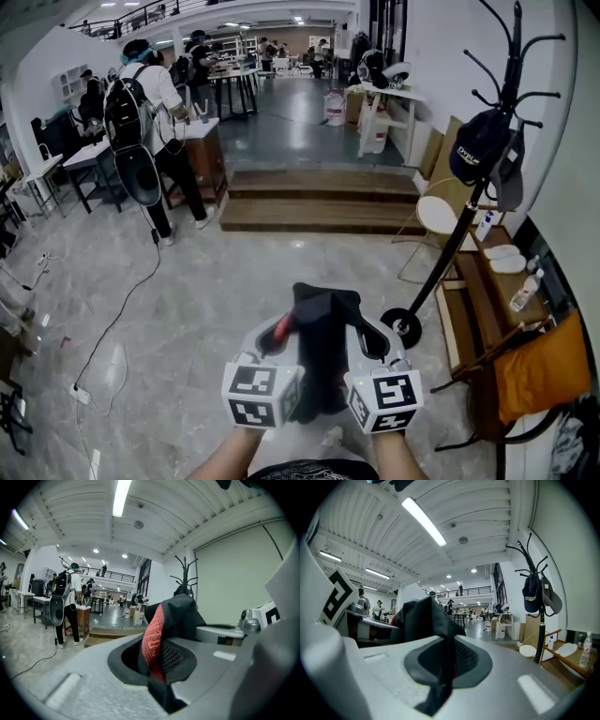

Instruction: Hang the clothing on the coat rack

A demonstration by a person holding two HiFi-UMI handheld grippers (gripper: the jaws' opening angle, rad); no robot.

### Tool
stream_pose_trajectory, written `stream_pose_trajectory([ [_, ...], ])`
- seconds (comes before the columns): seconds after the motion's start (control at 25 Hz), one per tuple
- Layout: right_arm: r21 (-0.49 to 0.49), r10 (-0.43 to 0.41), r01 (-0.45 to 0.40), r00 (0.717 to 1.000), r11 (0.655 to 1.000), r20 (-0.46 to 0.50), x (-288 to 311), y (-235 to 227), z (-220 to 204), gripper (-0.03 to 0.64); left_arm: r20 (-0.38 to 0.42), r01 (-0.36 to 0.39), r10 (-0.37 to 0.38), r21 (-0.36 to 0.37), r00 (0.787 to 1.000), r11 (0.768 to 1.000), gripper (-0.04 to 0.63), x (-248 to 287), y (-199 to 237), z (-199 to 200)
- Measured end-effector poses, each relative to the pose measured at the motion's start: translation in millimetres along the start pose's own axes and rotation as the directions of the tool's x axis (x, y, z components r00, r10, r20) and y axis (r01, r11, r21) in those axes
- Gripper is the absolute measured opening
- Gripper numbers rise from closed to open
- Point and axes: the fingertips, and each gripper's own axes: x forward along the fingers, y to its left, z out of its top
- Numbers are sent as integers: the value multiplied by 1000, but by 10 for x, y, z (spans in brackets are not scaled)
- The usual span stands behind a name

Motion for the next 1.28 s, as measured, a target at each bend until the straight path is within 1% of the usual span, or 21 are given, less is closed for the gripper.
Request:
stream_pose_trajectory([
  [0.28,13,-18,18,1000,1000,-1,198,-445,7,18,-15,22,-22,6,1000,1000,31,466,-165,59],
  [0.6,27,-55,55,998,998,16,280,-1056,63,18,-21,63,-63,36,998,997,31,1006,-545,183],
  [0.92,34,-81,80,997,996,6,301,-1577,13,18,-42,96,-94,39,995,995,31,1462,-904,174],
  [1.28,45,-162,161,987,986,-3,229,-2123,-58,18,-63,173,-170,57,983,983,32,1882,-1306,149],
])
